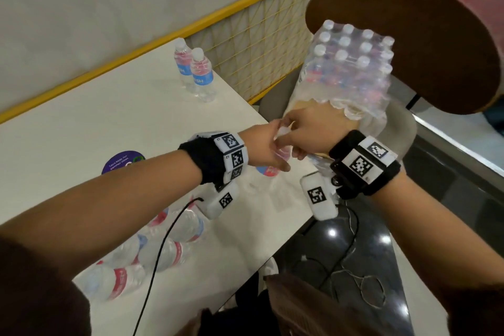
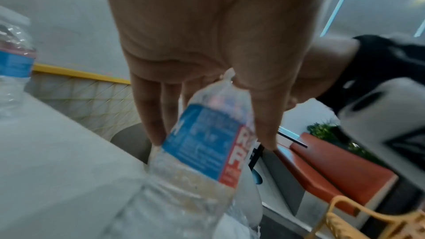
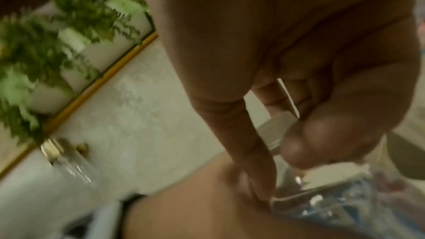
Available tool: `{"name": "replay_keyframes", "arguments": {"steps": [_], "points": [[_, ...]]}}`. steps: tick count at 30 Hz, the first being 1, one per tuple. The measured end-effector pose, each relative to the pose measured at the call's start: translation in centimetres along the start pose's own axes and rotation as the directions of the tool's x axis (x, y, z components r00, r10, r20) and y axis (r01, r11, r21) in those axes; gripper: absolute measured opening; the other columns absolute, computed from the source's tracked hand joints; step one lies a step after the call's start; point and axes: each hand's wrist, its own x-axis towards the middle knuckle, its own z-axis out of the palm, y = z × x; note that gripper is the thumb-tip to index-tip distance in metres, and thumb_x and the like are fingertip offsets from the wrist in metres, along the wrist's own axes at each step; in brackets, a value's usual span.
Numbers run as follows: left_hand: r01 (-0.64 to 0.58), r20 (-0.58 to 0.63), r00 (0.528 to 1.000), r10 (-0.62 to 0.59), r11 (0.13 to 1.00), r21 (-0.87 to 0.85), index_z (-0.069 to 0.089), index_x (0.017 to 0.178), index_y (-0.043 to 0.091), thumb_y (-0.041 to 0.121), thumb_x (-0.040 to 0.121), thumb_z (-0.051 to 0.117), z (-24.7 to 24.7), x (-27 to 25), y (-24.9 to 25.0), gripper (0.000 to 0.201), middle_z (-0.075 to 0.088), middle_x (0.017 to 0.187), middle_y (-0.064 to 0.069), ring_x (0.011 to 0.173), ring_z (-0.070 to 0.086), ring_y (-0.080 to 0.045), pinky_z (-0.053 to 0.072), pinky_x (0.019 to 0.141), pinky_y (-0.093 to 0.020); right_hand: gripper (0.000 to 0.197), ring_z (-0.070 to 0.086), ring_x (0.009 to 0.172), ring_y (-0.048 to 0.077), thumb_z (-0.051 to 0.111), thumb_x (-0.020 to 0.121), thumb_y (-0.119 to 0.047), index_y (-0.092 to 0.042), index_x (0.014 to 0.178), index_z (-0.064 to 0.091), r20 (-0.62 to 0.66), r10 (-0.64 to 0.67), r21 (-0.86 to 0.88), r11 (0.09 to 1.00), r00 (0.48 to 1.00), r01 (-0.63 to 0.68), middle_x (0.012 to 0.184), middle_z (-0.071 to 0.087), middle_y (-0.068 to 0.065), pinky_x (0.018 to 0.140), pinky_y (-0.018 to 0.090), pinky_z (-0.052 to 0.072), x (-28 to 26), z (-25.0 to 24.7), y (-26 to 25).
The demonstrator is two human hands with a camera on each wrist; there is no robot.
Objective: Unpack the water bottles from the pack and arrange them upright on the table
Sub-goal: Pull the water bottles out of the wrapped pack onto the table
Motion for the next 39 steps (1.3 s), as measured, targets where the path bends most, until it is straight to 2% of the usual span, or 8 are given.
{"name": "replay_keyframes", "arguments": {"steps": [3,6,10,13,17,24,31,39], "points": [[0.062,0.002,0.998,-0.062,0.998,0.029,0.051,0.098,0.024,0.029,0.066,0.083,-0.3,-0.7,-1.0,0.046,0.062,0.096,0.006,0.092,0.062,-0.016,0.049,0.079,-0.028,0.022,0.063,0.053,0.008,0.070,0.083,-0.016,-0.011,0.103,0.062,0.203,-0.095,0.398,0.917,0.975,0.007,0.069,0.066,0.002,0.056,0.017,0.054,-0.7,0.3,-0.4],[0.101,0.001,0.995,-0.102,0.990,0.103,0.059,0.091,0.018,0.032,0.065,0.083,-0.6,-1.6,-2.2,0.038,0.065,0.095,0.003,0.091,0.062,-0.019,0.052,0.081,-0.031,0.034,0.066,0.082,0.015,0.066,0.087,-0.021,-0.010,0.118,0.059,0.272,-0.017,0.355,0.931,0.962,-0.084,0.099,0.067,0.009,0.073,0.027,0.051,2.3,0.7,3.1],[0.166,0.067,0.979,-0.190,0.949,0.269,0.067,0.110,0.021,0.033,0.068,0.082,-0.9,-2.3,-3.4,0.046,0.059,0.105,0.003,0.101,0.057,-0.018,0.043,0.079,-0.022,0.069,0.055,0.117,0.033,0.065,0.086,-0.031,-0.011,0.143,0.034,0.004,0.318,0.112,0.942,0.948,-0.317,0.132,0.053,0.015,0.089,0.039,0.046,6.3,-0.4,8.9],[0.197,0.109,0.963,-0.247,0.919,0.341,0.065,0.120,0.023,0.030,0.076,0.077,-0.8,-2.6,-4.3,0.046,0.056,0.122,-0.002,0.112,0.053,-0.019,0.036,0.079,-0.019,0.062,0.038,0.135,0.033,0.048,0.096,-0.039,-0.008,0.146,0.032,-0.056,0.442,0.146,0.891,0.895,-0.430,0.150,0.036,0.015,0.108,0.041,0.032,7.8,-1.9,11.6],[0.219,0.160,0.942,-0.296,0.900,0.376,0.059,0.127,0.025,0.027,0.082,0.071,-0.8,-2.7,-4.9,0.046,0.051,0.134,-0.002,0.120,0.049,-0.020,0.035,0.084,-0.020,0.070,0.052,0.123,0.035,0.048,0.086,-0.061,-0.020,0.142,0.040,-0.027,0.488,0.160,0.864,0.872,-0.478,0.141,0.047,0.010,0.103,0.042,0.042,7.4,-3.7,13.1],[0.220,0.226,0.907,-0.354,0.859,0.463,0.057,0.127,0.030,0.021,0.082,0.069,-0.5,-2.7,-5.2,0.048,0.049,0.136,0.002,0.122,0.050,-0.019,0.041,0.091,-0.026,0.048,0.055,0.096,0.027,0.067,0.085,-0.023,-0.009,0.128,0.054,-0.064,0.346,-0.587,0.745,0.936,-0.316,0.109,0.060,0.010,0.077,0.031,0.046,6.4,-4.2,13.1],[0.242,0.128,0.916,-0.380,0.779,0.578,0.049,0.135,0.030,0.024,0.086,0.063,-1.4,-2.3,-5.1,0.051,0.046,0.139,0.003,0.125,0.048,-0.019,0.043,0.093,-0.031,0.078,0.048,0.127,0.034,0.063,0.085,-0.009,-0.023,0.150,0.022,-0.170,0.316,-0.393,0.847,0.933,-0.358,0.147,0.039,0.014,0.097,0.043,0.046,7.3,-2.6,11.9],[0.329,0.041,0.917,-0.398,0.807,0.490,0.056,0.128,0.030,0.025,0.085,0.066,-2.7,-2.6,-5.5,0.045,0.056,0.129,0.000,0.116,0.055,-0.022,0.048,0.091,-0.033,0.064,0.052,0.120,0.035,0.063,0.077,-0.008,-0.014,0.138,0.044,-0.110,0.385,-0.517,0.765,0.916,-0.384,0.137,0.048,0.015,0.091,0.042,0.049,8.5,-2.8,12.1]]}}
